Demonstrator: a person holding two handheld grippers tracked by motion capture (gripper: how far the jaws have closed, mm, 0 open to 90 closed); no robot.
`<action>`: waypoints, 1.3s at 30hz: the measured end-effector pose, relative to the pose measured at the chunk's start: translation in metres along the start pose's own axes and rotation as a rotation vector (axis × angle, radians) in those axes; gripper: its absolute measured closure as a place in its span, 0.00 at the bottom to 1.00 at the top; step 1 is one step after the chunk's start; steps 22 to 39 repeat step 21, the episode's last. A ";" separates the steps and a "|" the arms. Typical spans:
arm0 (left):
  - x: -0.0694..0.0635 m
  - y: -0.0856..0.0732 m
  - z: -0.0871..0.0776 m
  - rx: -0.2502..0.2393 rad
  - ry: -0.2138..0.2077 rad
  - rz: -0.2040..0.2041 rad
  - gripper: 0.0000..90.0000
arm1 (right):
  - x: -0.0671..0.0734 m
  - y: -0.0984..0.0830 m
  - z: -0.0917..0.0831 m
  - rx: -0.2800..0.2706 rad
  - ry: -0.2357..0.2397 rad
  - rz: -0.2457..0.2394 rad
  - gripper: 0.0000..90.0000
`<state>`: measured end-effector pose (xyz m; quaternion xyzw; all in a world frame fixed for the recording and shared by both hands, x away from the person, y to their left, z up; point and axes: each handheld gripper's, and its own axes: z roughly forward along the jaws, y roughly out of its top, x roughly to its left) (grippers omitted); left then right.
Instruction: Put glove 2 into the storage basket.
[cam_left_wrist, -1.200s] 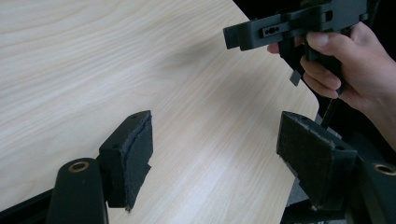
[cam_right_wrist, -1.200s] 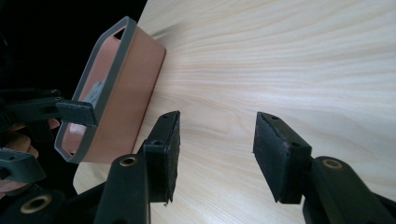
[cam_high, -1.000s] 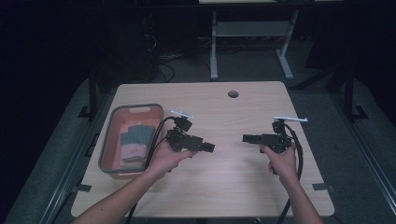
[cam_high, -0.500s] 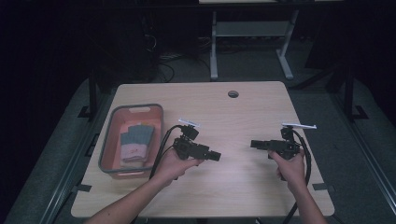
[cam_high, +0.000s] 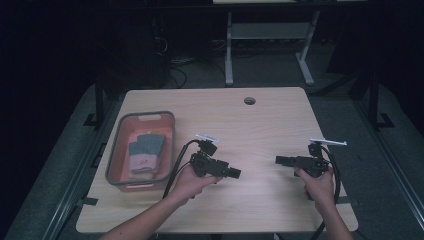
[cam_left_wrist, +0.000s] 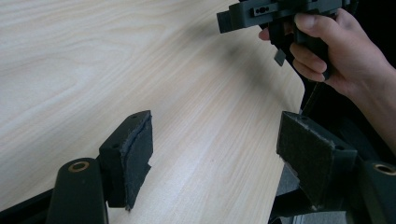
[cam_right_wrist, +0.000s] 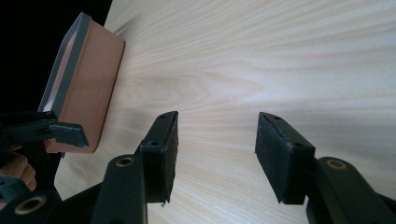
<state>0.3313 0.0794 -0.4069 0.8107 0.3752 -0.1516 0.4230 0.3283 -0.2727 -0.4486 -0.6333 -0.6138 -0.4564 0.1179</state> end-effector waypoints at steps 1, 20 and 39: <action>0.000 -0.001 0.001 -0.001 -0.002 0.002 0.30 | -0.001 -0.001 -0.001 0.001 0.002 0.000 0.53; 0.000 -0.032 0.012 -0.016 -0.006 0.000 0.29 | -0.009 -0.029 -0.016 0.009 0.007 -0.040 0.44; 0.000 -0.034 0.011 -0.026 -0.010 -0.002 0.29 | -0.007 -0.032 -0.017 0.009 0.005 -0.050 0.43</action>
